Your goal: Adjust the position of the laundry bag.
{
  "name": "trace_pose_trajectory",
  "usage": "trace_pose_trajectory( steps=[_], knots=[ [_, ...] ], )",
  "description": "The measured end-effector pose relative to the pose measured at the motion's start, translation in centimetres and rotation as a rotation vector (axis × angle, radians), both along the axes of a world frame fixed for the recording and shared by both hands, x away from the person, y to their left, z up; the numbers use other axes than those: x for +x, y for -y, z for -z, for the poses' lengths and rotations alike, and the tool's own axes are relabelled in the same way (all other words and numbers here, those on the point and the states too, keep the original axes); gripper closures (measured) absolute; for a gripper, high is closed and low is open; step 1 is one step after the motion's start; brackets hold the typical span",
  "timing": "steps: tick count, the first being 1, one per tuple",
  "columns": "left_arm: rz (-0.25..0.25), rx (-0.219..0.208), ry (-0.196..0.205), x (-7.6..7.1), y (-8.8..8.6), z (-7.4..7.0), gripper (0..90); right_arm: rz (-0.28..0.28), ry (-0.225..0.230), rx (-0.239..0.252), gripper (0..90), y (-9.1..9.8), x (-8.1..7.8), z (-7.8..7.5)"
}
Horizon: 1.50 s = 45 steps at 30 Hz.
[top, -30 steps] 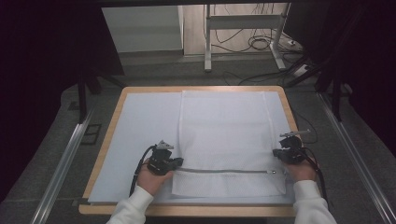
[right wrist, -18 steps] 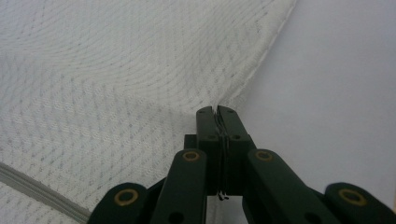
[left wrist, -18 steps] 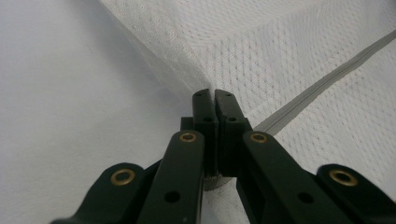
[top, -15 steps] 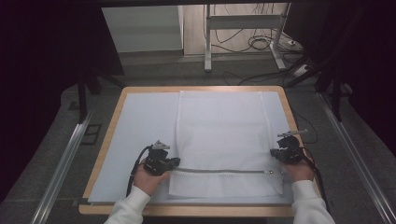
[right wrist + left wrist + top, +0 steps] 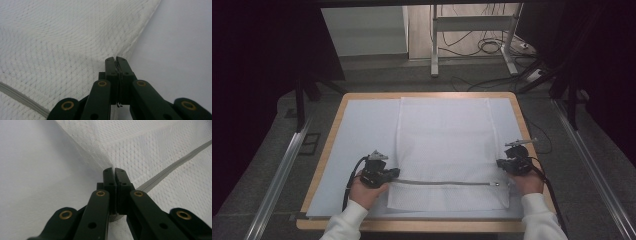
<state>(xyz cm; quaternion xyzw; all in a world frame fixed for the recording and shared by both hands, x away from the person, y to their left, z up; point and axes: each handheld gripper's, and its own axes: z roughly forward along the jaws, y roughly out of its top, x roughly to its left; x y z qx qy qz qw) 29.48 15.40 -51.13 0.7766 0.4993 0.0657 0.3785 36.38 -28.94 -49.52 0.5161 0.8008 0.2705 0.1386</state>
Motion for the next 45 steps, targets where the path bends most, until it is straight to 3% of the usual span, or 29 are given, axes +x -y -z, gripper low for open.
trace_pose_trajectory(
  steps=[29,40,45],
  knots=[
    [-0.045,0.011,-0.012,-1.0,-3.6,0.4,89.3,-0.068,0.007,0.026,87.7,-3.3,-0.1,0.3],
    [-0.055,0.006,-0.02,-1.2,-4.8,0.6,89.3,-0.085,-0.006,0.058,87.7,-4.0,-0.1,0.7],
    [-0.064,0.005,-0.023,-1.3,-5.4,0.7,89.3,-0.101,-0.002,0.048,87.7,-4.6,-0.2,0.7]
  ],
)
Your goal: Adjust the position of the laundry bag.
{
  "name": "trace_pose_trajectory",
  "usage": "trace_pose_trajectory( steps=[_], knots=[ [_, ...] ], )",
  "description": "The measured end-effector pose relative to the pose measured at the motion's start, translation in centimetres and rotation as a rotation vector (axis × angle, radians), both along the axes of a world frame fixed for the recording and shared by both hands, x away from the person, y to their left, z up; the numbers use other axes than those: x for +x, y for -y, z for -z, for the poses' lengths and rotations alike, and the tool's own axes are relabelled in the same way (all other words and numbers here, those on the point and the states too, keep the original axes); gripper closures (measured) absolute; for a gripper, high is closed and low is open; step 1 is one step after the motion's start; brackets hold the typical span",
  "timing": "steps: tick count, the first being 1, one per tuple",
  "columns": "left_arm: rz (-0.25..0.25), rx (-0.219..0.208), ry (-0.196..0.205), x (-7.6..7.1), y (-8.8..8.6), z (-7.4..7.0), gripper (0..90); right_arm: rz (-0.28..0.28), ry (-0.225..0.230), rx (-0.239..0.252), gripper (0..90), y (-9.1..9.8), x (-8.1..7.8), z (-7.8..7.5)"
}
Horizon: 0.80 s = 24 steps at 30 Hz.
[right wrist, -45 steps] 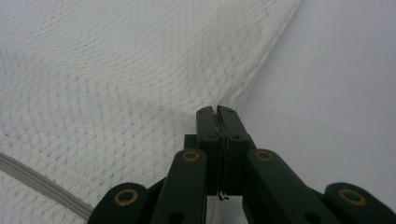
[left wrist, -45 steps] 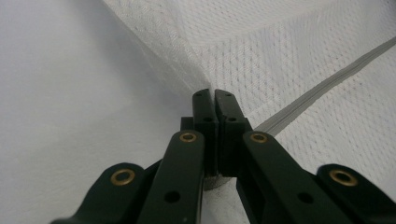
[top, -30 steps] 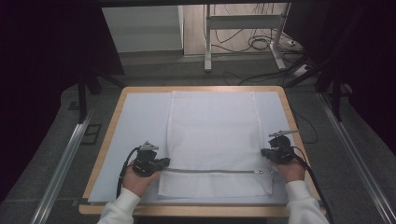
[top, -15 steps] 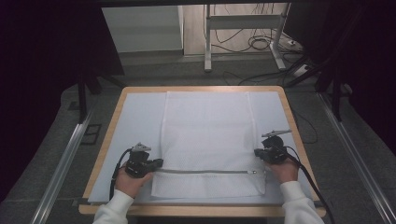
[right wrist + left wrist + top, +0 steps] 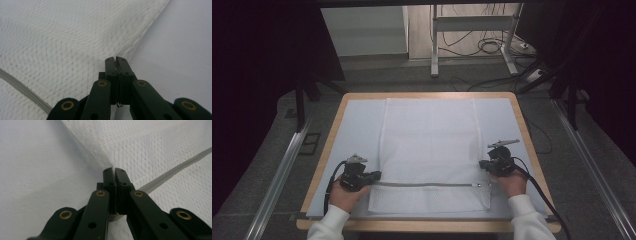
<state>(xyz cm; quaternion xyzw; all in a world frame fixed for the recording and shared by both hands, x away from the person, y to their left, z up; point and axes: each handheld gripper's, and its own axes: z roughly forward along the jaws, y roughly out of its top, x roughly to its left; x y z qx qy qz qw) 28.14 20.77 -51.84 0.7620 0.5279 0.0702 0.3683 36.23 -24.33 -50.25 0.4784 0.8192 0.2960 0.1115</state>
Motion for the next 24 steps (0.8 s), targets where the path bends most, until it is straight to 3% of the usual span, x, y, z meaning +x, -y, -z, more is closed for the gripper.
trace_pose_trajectory(
  steps=[24],
  knots=[
    [-0.015,0.013,-0.024,0.0,-1.5,0.6,89.1,-0.039,-0.024,0.021,87.6,-1.1,-0.1,0.5]
  ],
)
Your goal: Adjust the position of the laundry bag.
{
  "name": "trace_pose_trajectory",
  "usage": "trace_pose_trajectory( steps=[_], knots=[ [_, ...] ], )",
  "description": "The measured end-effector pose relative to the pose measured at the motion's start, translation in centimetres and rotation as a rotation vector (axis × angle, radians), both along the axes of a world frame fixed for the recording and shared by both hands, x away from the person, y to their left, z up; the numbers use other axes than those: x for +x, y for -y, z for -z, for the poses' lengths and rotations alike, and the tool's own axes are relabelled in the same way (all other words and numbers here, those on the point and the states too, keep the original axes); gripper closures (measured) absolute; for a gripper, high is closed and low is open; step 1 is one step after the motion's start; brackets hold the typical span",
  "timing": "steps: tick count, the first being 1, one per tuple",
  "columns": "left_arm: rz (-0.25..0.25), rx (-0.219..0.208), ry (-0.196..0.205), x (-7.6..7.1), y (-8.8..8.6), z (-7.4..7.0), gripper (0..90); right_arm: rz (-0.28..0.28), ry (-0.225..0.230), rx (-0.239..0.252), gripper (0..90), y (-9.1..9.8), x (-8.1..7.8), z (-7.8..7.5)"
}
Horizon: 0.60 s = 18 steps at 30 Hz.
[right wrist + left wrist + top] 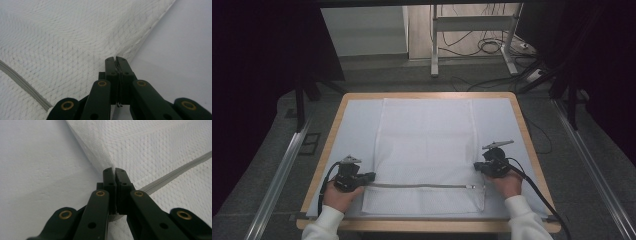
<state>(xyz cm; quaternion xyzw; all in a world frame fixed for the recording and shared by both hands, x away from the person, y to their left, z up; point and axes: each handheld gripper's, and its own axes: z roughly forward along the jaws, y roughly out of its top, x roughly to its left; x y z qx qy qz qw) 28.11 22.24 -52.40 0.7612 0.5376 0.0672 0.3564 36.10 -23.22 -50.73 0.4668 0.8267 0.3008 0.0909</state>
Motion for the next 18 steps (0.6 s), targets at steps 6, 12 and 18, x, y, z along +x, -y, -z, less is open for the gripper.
trace_pose_trajectory(
  steps=[6,12,18],
  knots=[
    [-0.015,0.059,0.053,-0.4,0.2,0.2,71.8,0.007,0.018,-0.027,71.1,0.1,0.0,0.1],
    [-0.073,0.003,0.183,-0.9,-0.7,-1.5,36.6,0.06,0.064,0.022,41.1,1.2,0.1,-0.9],
    [-0.071,0.0,0.217,-1.1,0.0,-2.7,30.4,0.062,0.143,0.075,32.9,2.4,-0.6,-1.8]
  ],
)
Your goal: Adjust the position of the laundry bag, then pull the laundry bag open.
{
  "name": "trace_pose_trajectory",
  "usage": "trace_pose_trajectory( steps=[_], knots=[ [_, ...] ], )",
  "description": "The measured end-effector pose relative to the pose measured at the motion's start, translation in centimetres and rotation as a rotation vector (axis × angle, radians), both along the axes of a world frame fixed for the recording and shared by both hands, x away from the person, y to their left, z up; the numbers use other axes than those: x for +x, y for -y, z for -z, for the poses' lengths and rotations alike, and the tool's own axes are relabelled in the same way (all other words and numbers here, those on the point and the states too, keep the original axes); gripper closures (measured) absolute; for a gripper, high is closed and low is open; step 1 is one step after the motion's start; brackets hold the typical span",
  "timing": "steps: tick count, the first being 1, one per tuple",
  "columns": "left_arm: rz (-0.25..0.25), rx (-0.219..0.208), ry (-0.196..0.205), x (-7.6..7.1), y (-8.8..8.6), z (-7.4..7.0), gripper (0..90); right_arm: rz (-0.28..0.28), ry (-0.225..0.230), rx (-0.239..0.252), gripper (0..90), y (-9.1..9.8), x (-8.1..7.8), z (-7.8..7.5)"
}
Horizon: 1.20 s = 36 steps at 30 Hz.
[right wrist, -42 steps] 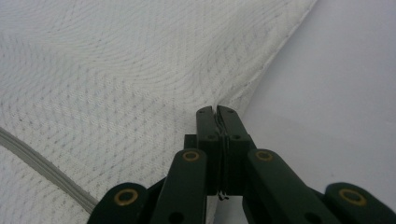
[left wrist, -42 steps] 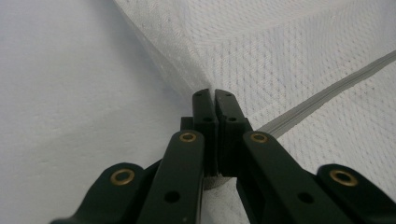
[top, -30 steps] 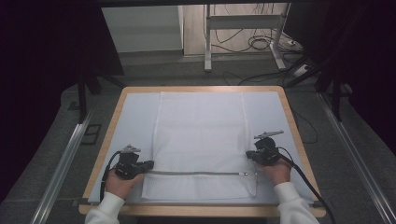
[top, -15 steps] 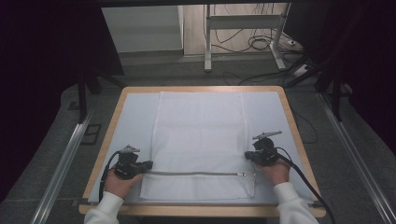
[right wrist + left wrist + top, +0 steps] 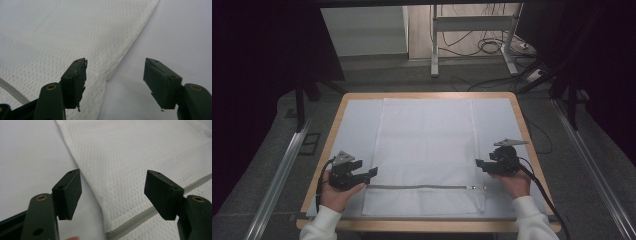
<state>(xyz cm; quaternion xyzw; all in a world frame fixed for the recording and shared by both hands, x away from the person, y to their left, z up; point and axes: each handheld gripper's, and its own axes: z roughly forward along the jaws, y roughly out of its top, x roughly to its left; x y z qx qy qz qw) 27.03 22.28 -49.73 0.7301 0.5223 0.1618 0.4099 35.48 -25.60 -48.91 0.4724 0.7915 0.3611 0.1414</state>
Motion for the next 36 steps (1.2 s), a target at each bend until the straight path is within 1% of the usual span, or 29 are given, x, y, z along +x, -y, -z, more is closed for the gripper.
trace_pose_trajectory(
  steps=[1,4,7,9,12,15,18,25,27,36],
  knots=[
    [0.0,0.009,0.008,0.0,0.2,-0.2,30.2,0.0,0.008,0.003,31.7,0.2,-0.1,-0.2],
    [0.008,0.001,0.014,-0.2,0.6,-0.9,29.4,0.0,0.038,0.015,30.9,0.6,-0.4,-0.6],
    [0.012,-0.003,0.011,-0.4,1.2,-1.2,29.4,0.003,0.048,0.019,30.7,1.0,-0.4,-0.8],
    [0.019,-0.011,0.006,-0.4,1.5,-1.3,29.7,0.002,0.049,0.02,30.7,1.1,-0.4,-0.8],
    [0.031,-0.008,-0.001,-0.3,2.1,-1.4,29.8,0.003,0.046,0.015,30.5,1.2,-0.5,-0.8],
    [0.052,-0.013,-0.004,-0.2,2.9,-1.6,29.7,0.002,0.046,0.011,30.2,1.2,-0.5,-0.7],
    [0.067,-0.014,-0.009,-0.1,3.9,-2.0,29.5,0.0,0.049,0.001,29.9,1.3,-0.5,-0.8],
    [0.123,-0.013,-0.018,0.3,6.2,-2.4,30.3,0.011,0.051,0.0,29.9,1.8,-0.7,-0.7],
    [0.134,-0.018,-0.021,0.3,6.7,-2.5,30.7,0.015,0.05,-0.002,29.9,1.9,-0.8,-0.8],
    [0.176,0.0,-0.033,0.5,8.4,-2.7,31.8,0.025,0.055,0.0,29.9,2.0,-0.9,-0.8]
  ],
)
